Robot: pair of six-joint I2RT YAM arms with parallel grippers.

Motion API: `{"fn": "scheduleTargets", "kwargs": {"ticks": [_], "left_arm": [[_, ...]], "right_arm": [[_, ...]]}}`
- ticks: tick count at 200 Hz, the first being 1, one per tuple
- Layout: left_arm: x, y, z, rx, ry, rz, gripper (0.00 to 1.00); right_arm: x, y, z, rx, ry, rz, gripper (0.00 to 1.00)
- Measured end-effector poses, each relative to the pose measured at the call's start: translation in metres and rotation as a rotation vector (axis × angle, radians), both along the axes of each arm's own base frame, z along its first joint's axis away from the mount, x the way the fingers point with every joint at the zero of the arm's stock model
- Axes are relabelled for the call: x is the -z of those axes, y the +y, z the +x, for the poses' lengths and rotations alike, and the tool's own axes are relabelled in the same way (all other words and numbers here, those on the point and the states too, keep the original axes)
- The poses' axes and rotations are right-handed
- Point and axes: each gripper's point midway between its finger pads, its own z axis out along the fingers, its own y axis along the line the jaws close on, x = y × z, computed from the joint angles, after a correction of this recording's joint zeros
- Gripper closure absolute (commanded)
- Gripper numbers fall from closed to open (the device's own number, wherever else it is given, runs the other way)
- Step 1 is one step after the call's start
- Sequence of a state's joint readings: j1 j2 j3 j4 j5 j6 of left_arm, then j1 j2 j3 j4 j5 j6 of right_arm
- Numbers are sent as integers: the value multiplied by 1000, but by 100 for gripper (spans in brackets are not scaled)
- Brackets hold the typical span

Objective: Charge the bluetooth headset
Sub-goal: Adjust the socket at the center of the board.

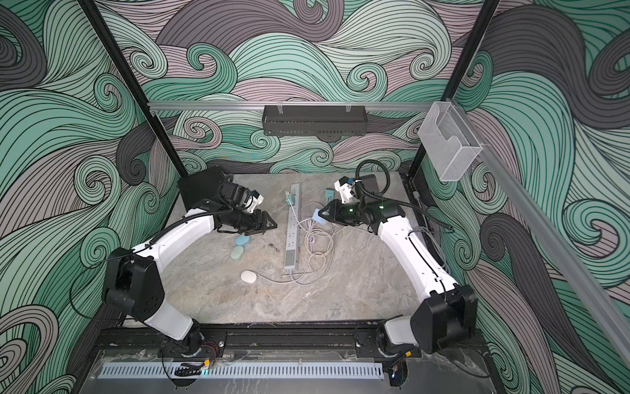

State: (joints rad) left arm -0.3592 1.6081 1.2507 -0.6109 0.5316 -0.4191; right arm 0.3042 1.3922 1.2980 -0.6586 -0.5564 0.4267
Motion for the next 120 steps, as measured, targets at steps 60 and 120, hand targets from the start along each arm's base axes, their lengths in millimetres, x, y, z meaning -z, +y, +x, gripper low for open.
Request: {"fn": "scheduleTargets", "kwargs": {"ticks": [60, 120], "left_arm": [[41, -33, -7, 59, 44, 63, 32], [85, -45, 0, 42, 93, 147, 31]], "right_arm": [[12, -6, -2, 5, 23, -54, 93], [17, -5, -2, -19, 23, -63, 92]]}}
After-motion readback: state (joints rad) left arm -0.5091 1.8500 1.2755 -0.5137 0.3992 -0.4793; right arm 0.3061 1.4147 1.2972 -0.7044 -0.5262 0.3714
